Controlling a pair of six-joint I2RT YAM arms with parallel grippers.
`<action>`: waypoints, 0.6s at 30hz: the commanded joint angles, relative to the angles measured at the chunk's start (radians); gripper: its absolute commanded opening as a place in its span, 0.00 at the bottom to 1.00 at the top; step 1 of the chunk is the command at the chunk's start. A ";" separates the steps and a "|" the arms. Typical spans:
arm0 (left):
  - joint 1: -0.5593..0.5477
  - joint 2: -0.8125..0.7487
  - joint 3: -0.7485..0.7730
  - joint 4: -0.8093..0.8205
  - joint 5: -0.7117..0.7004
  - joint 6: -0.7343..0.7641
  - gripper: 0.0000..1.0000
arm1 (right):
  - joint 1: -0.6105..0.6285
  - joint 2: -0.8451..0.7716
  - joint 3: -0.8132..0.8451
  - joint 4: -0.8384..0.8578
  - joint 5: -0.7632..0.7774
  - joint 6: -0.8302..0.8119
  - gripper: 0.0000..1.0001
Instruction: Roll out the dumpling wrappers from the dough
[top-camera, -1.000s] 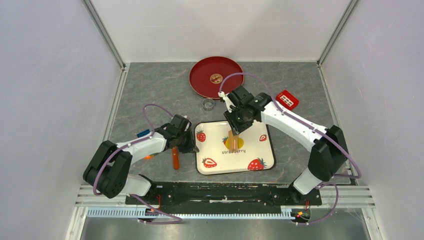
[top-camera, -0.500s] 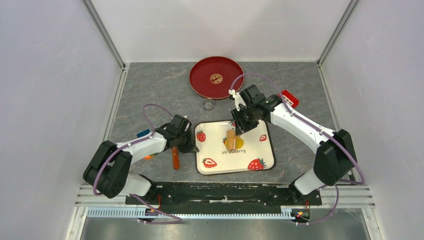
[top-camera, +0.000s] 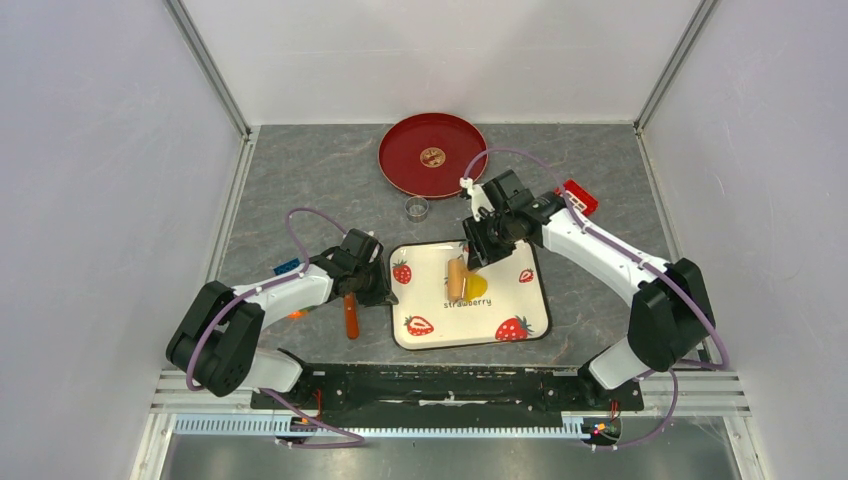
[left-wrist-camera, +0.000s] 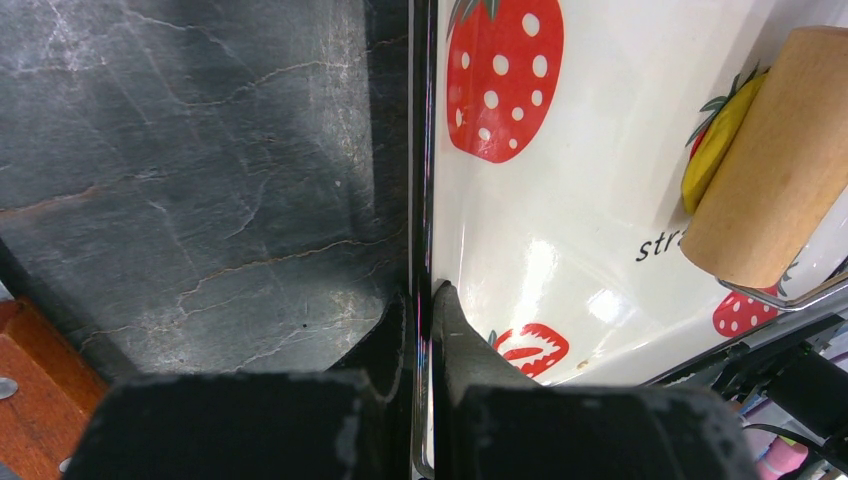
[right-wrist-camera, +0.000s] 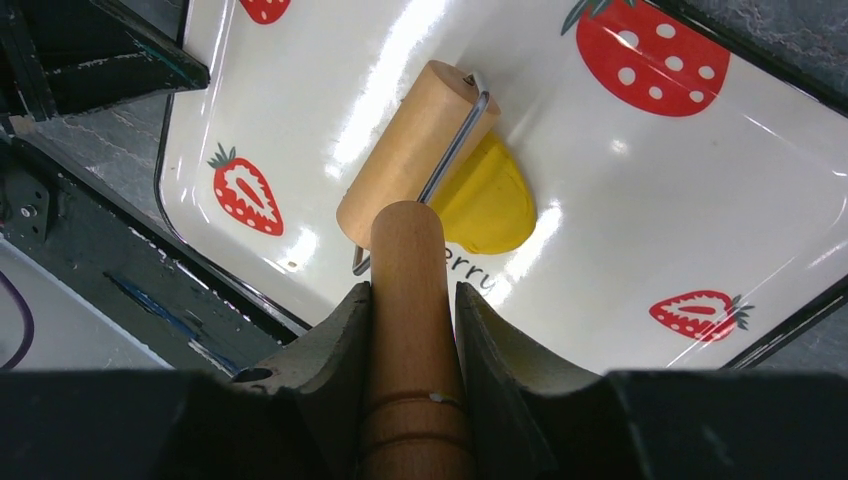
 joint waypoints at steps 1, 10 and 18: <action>-0.002 0.038 -0.023 -0.083 -0.137 0.018 0.02 | 0.043 0.210 -0.178 -0.061 0.259 -0.047 0.00; 0.000 0.040 -0.022 -0.083 -0.136 0.018 0.02 | 0.074 0.223 -0.160 -0.047 0.259 -0.037 0.00; -0.001 0.042 -0.022 -0.082 -0.137 0.017 0.02 | 0.175 0.103 0.050 -0.068 0.151 -0.049 0.00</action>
